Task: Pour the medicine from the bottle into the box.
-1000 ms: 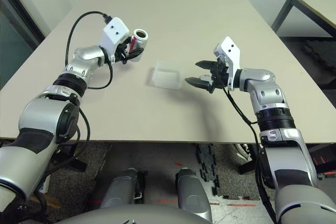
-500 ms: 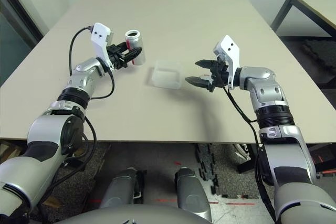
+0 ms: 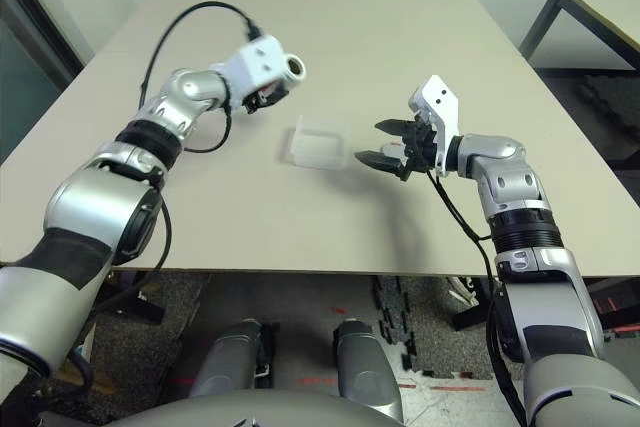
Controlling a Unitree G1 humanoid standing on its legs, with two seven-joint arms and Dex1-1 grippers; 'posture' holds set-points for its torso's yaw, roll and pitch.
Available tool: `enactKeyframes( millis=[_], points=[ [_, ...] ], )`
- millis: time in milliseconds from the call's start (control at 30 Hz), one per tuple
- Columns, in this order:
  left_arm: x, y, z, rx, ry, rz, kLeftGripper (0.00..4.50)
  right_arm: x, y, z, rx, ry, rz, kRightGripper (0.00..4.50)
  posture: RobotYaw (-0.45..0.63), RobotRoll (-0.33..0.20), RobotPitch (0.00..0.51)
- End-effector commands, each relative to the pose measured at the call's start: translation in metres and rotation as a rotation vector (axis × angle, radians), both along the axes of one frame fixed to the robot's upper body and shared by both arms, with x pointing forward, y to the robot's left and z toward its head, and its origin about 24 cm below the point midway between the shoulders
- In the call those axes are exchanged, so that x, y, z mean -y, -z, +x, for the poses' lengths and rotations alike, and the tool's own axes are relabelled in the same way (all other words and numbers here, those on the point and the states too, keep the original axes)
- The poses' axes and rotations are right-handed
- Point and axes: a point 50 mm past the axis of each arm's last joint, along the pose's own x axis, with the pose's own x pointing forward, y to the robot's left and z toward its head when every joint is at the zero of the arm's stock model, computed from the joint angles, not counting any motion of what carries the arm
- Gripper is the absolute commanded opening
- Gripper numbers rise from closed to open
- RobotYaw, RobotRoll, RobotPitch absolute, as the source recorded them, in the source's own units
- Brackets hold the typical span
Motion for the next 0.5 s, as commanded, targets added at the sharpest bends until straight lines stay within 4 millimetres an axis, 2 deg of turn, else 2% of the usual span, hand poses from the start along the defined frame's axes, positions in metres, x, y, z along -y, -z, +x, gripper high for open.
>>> enactKeyframes(
  millis=[33, 67, 100, 233, 367, 500],
  points=[
    [0.0, 0.019, -0.002, 0.098, 0.076, 0.428, 2.45, -0.003, -0.001, -0.003, 0.008, 0.01, 0.037, 4.5, -0.14, 0.0, 0.075],
    [-0.002, 0.024, -0.002, 0.116, 0.099, 0.547, 2.45, -0.004, 0.0, -0.004, 0.011, 0.013, 0.042, 4.5, -0.15, 0.0, 0.076],
    [-0.001, 0.024, -0.002, 0.127, 0.097, 0.577, 2.45, -0.006, 0.0, -0.005, 0.018, 0.018, 0.047, 4.5, -0.18, 0.0, 0.078],
    [0.014, 0.011, -0.002, 0.147, 0.069, 0.466, 2.45, -0.011, 0.0, -0.013, 0.028, 0.039, 0.088, 4.5, -0.22, 0.0, 0.08],
    [0.024, 0.004, -0.004, 0.122, 0.077, 0.346, 2.45, -0.006, 0.005, -0.022, 0.013, 0.058, 0.081, 4.5, -0.22, 0.0, 0.072],
    [0.027, 0.001, -0.005, 0.082, 0.063, 0.231, 2.45, -0.002, 0.004, -0.022, 0.01, 0.072, 0.077, 4.5, -0.21, 0.0, 0.068]
  ],
)
